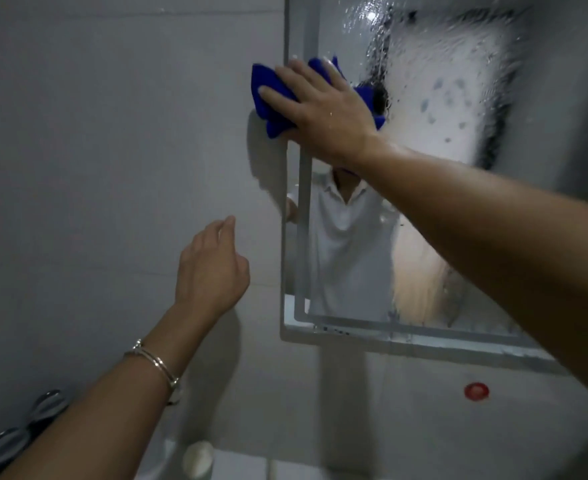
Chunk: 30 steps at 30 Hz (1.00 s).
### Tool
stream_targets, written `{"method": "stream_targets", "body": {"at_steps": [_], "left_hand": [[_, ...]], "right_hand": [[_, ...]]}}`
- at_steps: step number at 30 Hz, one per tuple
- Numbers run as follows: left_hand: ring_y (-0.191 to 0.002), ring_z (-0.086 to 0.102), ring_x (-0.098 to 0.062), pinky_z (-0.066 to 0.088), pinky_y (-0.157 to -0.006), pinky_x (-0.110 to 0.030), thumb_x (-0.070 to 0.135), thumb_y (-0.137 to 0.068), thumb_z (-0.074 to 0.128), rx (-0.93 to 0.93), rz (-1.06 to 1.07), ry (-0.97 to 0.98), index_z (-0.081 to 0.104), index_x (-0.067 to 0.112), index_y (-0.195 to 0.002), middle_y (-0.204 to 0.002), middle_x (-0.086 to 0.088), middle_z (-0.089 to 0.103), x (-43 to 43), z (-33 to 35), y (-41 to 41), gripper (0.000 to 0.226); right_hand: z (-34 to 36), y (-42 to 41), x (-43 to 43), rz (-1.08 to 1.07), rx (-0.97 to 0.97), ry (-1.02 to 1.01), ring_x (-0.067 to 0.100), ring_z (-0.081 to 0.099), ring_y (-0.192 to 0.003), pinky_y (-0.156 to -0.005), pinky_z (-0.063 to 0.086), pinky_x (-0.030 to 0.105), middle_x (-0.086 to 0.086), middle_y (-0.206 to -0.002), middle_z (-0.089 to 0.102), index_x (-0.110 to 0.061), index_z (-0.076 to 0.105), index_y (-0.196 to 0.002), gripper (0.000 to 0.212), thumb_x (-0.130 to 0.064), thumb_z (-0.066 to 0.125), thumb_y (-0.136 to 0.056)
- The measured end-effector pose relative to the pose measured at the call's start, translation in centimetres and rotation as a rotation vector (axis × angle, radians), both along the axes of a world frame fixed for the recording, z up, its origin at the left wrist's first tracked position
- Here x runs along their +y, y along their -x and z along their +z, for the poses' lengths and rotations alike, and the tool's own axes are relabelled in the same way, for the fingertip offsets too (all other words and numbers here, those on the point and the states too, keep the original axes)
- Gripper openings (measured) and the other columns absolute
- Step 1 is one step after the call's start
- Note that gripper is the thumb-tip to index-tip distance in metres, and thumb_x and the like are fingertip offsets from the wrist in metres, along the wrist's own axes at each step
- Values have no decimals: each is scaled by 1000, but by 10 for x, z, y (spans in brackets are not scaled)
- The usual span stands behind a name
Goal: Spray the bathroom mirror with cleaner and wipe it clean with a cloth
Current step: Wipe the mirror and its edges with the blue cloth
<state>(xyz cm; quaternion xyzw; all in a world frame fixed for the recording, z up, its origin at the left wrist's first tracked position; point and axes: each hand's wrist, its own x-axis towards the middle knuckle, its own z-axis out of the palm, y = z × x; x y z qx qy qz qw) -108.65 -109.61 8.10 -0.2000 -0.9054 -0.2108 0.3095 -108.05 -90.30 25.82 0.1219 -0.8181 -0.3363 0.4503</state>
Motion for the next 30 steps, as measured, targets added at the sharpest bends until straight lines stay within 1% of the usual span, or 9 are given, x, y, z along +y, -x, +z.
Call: {"method": "stream_targets", "body": {"at_steps": [2,5,11,15,17,19,23,26,30], "left_hand": [[-129,36,-32,29,-106,-44,14,-91,42,-6,-8,2,24,6,-146,-147,-16,34,3,-4,-1,58],[-131,35,-30,28,-107,-42,16,-92,41,-29,-9,-1,22,8,-147,-148,-15,33,7,-11,0,59],[-134,29,-25,25,-108,-37,20,-91,41,-112,9,13,11,15,-150,-151,-9,27,8,-20,-7,66],[-135,26,-21,23,-110,-33,20,-94,37,-127,-32,36,10,16,-150,-152,-5,23,2,-31,-12,62],[-135,26,-20,24,-109,-33,20,-94,36,-136,-41,31,10,16,-150,-152,-5,23,1,-32,-9,61],[-135,26,-21,25,-109,-34,21,-95,35,-141,-38,25,11,16,-150,-153,-6,23,3,-26,-6,60],[-136,27,-24,24,-109,-37,21,-96,34,-68,-46,-34,17,14,-149,-152,-9,25,19,7,1,56],[-132,32,-30,28,-107,-41,20,-94,37,54,-52,-90,23,10,-146,-148,-14,31,31,36,2,55],[-135,30,-28,28,-109,-43,24,-96,35,138,-102,-128,18,10,-148,-151,-13,27,46,50,0,56]], "right_hand": [[-3,4,-5,-9,45,35,34,33,-137,-113,21,50,17,-147,39,-18,40,-142,51,-30,50,-94],[-56,8,-10,118,92,7,32,53,-122,-103,38,48,16,-132,56,-18,59,-127,44,-27,58,-84],[-242,-8,-6,82,-374,-136,26,51,-124,-109,28,46,9,-136,54,-22,57,-130,59,-32,71,-73],[-287,-16,-1,-32,-542,-283,25,36,-137,-115,19,44,8,-150,38,-21,38,-144,70,-30,66,-81],[-278,-19,1,-39,-602,-366,27,22,-143,-116,5,43,11,-156,23,-19,22,-150,69,-23,57,-90],[-263,-18,4,-14,-612,-418,27,17,-144,-116,-1,43,11,-157,20,-19,18,-151,68,-21,53,-93],[-203,-11,13,101,-351,-286,26,49,-127,-109,32,43,9,-138,53,-23,50,-136,71,-28,76,-70],[-116,-6,16,165,-179,-191,31,47,-129,-109,29,49,13,-141,49,-21,48,-138,63,-19,67,-79],[-2,-6,35,82,108,-40,34,42,-132,-111,26,50,16,-143,45,-19,41,-141,56,-27,62,-89]]}}
